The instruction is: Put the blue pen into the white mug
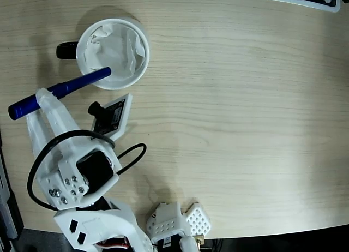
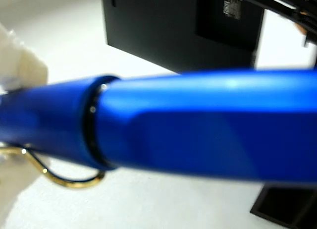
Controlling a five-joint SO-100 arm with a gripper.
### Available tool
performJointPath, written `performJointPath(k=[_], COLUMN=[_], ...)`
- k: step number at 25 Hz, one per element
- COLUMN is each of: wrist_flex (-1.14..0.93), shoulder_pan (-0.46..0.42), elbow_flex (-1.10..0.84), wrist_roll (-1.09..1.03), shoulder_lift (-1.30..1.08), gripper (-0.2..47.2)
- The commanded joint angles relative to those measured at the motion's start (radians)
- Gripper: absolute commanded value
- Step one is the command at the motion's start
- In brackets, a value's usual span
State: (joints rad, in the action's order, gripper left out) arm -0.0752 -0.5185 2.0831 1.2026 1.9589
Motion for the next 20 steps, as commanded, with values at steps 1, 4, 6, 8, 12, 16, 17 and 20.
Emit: performJointPath(k=[1, 4, 6, 8, 12, 16, 17, 20], wrist_flex=[0.006, 0.006, 0.006, 0.006, 0.006, 0.034, 0.035, 0.038], shoulder_pan=[-0.008, 0.005, 0.015, 0.020, 0.025, 0.017, 0.014, 0.025], elbow_flex=[0.023, 0.037, 0.041, 0.041, 0.044, 0.066, 0.074, 0.104], wrist_roll=[0.028, 0.028, 0.018, -0.026, -0.066, -0.127, -0.158, -0.264], shoulder_lift=[0.049, 0.052, 0.051, 0.048, 0.043, 0.043, 0.052, 0.114], gripper=[-0.1, -0.1, 3.2, 14.5, 28.3, 28.7, 28.7, 20.8])
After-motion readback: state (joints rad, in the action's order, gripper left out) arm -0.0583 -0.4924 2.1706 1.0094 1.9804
